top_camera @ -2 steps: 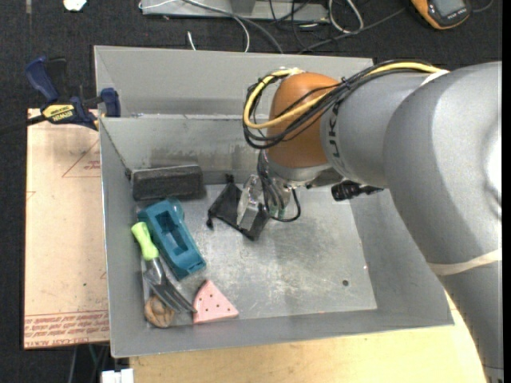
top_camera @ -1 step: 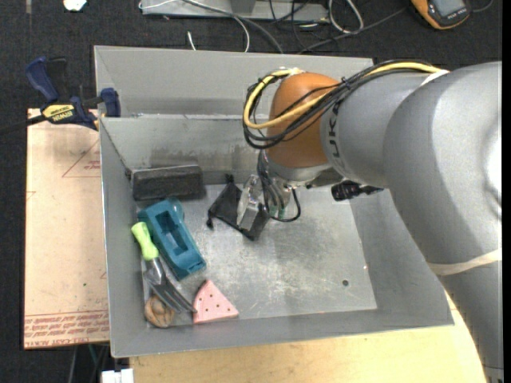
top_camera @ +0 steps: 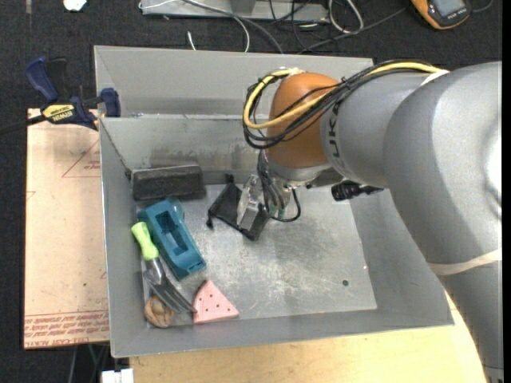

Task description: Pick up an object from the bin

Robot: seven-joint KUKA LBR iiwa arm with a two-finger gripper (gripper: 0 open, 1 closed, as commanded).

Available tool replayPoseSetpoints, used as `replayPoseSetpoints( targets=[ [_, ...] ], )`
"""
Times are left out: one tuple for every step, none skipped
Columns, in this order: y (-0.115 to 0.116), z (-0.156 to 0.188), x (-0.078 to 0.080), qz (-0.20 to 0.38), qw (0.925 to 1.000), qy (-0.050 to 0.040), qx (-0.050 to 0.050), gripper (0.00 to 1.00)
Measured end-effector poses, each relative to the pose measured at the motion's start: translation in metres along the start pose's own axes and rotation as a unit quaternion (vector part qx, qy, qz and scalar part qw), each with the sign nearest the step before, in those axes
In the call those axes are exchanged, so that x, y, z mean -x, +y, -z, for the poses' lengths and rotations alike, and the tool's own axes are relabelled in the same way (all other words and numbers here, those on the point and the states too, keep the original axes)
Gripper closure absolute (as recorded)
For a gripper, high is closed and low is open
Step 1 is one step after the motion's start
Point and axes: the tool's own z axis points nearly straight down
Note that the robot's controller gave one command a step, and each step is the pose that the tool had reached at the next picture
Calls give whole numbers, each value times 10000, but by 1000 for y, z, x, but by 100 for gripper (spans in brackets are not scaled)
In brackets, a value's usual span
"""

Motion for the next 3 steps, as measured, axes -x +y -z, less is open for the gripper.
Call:
replayPoseSetpoints(
  targets=[
    [0, 0, 0, 0, 10000, 0, 0, 100],
    [0, 0, 0, 1, 10000, 0, 0, 100],
    [39, -3, -10, 2174, 9761, -35, 14, 100]
  ],
)
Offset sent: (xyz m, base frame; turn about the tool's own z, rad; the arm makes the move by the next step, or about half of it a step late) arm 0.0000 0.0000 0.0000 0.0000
